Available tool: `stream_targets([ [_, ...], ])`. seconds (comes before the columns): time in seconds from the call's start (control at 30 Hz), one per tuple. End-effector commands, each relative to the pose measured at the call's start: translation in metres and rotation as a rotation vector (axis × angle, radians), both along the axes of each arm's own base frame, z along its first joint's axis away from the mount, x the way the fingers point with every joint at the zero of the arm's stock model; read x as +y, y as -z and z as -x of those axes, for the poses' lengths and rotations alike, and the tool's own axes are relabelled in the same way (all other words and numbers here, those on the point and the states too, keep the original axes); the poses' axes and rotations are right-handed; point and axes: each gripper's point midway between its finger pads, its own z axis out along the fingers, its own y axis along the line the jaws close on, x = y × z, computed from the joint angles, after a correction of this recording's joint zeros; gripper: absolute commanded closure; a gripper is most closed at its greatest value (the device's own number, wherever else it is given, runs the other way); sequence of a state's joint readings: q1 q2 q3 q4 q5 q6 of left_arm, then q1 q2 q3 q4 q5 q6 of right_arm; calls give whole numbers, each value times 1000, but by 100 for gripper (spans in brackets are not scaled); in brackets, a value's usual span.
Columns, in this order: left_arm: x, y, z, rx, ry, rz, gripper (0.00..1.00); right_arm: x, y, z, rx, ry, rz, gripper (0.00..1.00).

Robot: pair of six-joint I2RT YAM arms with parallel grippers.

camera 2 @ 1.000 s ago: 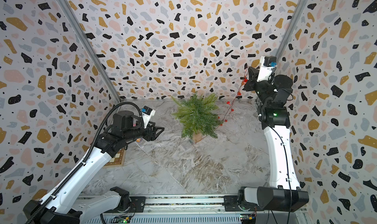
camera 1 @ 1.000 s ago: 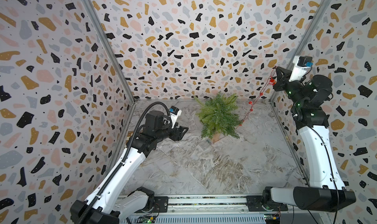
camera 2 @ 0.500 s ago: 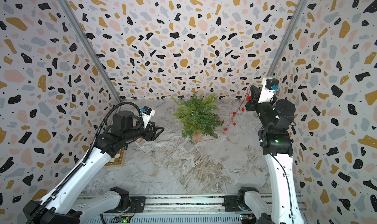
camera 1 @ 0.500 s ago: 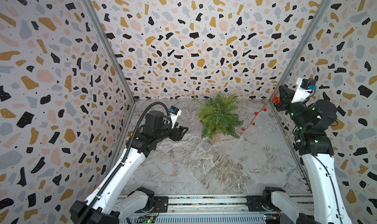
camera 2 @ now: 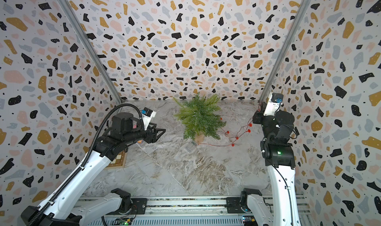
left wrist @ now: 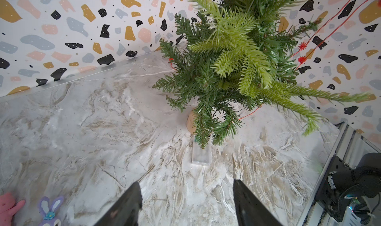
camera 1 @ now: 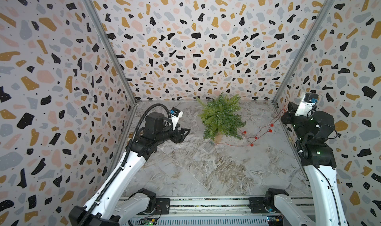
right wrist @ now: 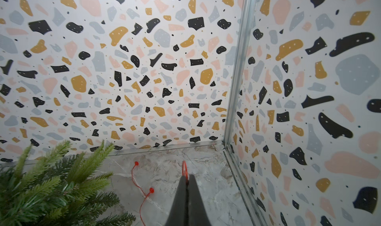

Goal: Remove string lights from the small christmas tree
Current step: Place the light string at the center of the board.

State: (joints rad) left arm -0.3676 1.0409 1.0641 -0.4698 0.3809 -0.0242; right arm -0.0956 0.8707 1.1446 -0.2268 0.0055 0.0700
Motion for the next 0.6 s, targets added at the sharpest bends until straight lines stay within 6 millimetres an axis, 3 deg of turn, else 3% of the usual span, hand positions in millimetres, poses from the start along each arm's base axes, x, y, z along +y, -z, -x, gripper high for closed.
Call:
stream_targets([
  [0.0, -1, -6, 2, -23, 2, 31, 30, -16, 42, -5, 102, 72, -35, 100],
  [0.2, -2, 2, 1, -6, 0, 38, 30, -45, 139, -24, 274, 141, -135, 100],
  [0.57, 12, 19, -16, 3, -130, 18, 31, -97, 273, -27, 447, 373, -220, 100],
])
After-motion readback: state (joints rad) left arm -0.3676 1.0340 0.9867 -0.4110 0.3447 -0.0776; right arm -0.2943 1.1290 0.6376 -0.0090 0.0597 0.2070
